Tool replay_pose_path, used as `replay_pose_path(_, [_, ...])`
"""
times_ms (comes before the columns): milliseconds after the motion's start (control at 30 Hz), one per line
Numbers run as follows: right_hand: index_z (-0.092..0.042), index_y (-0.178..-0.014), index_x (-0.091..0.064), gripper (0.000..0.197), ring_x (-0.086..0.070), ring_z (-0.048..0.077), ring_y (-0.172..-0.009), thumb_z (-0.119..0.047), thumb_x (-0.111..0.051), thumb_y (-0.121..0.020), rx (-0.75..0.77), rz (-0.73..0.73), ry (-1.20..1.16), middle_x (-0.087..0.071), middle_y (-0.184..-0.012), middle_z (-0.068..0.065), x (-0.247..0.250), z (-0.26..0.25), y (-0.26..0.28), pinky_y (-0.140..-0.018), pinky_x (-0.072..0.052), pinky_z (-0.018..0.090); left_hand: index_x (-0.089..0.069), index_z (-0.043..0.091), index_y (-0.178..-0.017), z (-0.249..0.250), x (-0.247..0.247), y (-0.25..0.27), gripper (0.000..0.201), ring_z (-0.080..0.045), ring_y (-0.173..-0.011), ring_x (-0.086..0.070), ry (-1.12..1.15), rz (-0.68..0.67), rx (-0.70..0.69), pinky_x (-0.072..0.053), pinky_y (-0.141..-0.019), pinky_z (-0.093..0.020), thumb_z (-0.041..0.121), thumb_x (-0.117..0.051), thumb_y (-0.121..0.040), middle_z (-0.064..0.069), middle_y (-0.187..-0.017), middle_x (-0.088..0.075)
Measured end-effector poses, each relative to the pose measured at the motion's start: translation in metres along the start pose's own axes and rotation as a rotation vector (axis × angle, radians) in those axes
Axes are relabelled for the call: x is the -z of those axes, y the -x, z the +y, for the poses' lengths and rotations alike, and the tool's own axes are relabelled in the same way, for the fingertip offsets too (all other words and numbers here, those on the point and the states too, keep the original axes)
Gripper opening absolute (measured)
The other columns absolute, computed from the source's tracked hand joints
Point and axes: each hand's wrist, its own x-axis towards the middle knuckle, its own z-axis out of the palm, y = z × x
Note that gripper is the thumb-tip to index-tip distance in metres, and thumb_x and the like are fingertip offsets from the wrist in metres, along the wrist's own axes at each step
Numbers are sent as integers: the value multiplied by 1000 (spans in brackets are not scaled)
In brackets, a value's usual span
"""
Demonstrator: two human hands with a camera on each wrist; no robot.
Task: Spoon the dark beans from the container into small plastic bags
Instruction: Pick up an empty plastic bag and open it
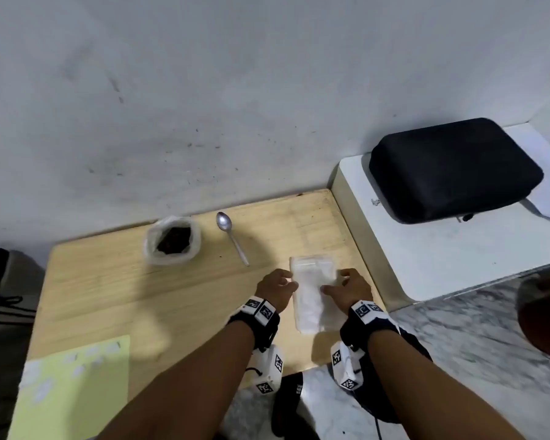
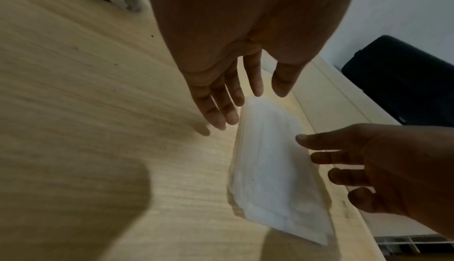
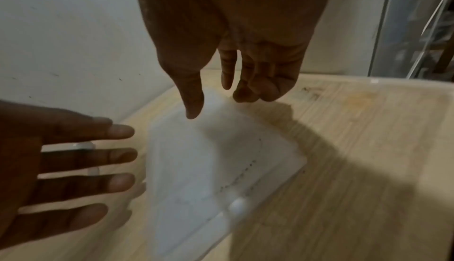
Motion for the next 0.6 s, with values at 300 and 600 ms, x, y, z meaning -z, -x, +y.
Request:
replay_pose_path(300, [-18,-89,-69,21,-65,23,-87,-15,-83,-73,-6,40,-141,-69,-83,0,-7,9,-18,-79,-44,23,-67,21,-107,-2,-12,-11,26,-26,-102,-63,14,-24,61,-52,-91,-34,23,-68,-81,-7,-112,-67])
replay_pose_path(600, [-15,-83,-65,12,-63,23,-86,-25,-62,-89,84,154,9,-69,-89,2,2,9,-10,-74,-41,24,-68,27,-103,-6,-5,-14,23,-21,-98,-62,90,-9,-10,-52,-85,-32,18,-65,-81,-2,-113,-65])
